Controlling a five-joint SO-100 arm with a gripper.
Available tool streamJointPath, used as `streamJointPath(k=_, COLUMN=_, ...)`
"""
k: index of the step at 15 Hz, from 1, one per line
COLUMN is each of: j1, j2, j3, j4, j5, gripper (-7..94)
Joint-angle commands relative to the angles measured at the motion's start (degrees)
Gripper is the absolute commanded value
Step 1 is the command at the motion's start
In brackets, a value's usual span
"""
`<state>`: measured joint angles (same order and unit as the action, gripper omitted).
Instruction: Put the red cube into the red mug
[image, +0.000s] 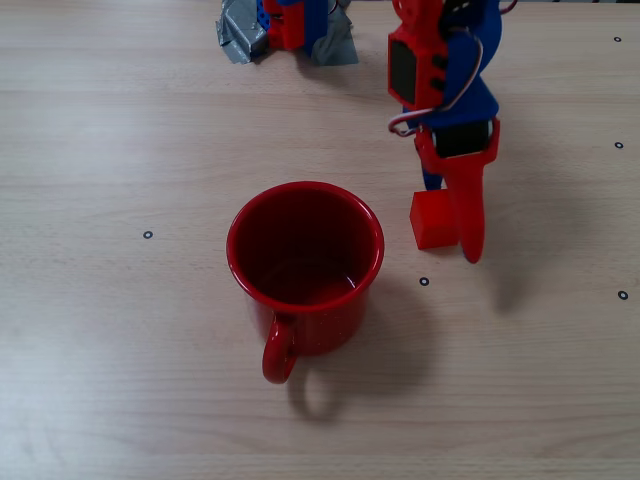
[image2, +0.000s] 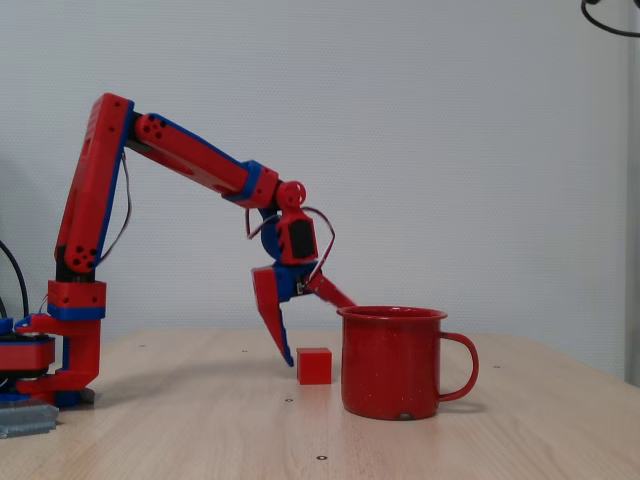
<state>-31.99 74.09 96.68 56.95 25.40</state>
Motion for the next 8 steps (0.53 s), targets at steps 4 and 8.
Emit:
streamJointPath(k=4, j1=-0.09, j2=2.37, j3=-2.46, j4=-1.67, j5=-0.09, gripper=41)
streamJointPath(k=8, j1=0.26, j2=2.29, j3=-2.46, j4=-3.08, j5=-1.76, gripper=15)
